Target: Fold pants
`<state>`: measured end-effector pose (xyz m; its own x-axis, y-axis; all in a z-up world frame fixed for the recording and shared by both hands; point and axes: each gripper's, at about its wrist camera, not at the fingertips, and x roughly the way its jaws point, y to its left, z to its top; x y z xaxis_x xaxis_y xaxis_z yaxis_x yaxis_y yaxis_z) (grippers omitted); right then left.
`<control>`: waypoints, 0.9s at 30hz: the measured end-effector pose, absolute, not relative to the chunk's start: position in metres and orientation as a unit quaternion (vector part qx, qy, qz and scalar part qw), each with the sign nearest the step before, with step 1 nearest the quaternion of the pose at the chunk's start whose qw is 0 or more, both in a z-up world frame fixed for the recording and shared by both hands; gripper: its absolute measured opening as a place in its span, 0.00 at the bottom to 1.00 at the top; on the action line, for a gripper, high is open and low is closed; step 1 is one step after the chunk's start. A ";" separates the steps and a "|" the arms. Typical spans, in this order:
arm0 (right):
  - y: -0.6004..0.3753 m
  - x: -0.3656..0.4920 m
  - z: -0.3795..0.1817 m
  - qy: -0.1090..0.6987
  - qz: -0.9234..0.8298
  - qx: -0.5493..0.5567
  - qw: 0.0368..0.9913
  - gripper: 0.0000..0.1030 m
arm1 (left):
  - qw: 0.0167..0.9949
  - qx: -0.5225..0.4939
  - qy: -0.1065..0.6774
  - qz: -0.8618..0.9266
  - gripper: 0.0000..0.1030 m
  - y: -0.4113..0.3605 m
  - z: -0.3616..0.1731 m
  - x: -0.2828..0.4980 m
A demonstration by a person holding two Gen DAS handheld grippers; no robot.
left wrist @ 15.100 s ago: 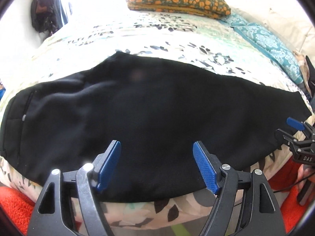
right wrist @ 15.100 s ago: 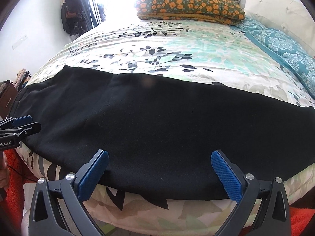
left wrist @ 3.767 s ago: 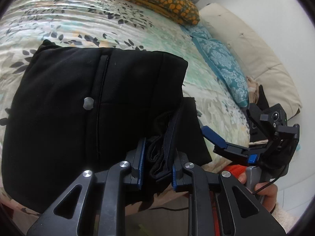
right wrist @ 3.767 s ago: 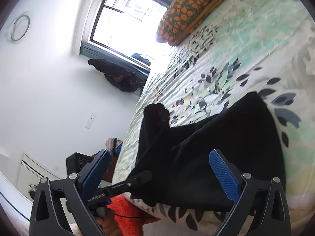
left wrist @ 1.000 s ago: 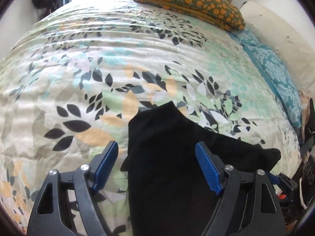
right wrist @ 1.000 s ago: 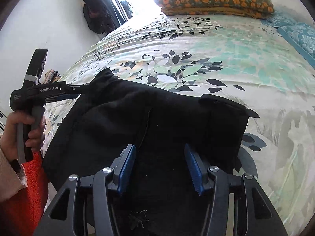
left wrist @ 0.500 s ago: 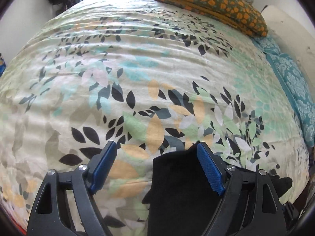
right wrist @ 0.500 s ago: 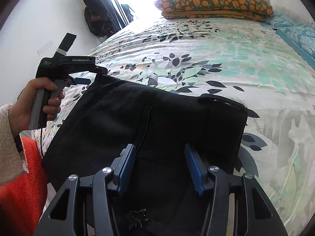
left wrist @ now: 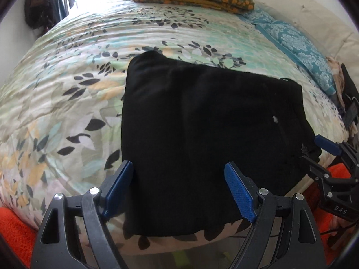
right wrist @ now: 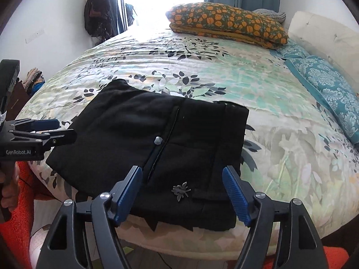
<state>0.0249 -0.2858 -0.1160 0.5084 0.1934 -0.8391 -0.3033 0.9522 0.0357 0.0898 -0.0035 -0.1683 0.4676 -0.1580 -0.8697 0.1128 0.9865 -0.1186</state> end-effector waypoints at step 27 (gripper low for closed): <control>-0.284 0.021 -0.135 0.469 0.145 -0.081 0.868 0.82 | 0.843 -0.091 0.524 -0.085 0.94 0.021 -0.193 0.088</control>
<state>0.0213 -0.2844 -0.1346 0.5188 0.1746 -0.8369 -0.3270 0.9450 -0.0057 0.0878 0.0213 -0.1932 0.4369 -0.2386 -0.8673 0.0483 0.9690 -0.2423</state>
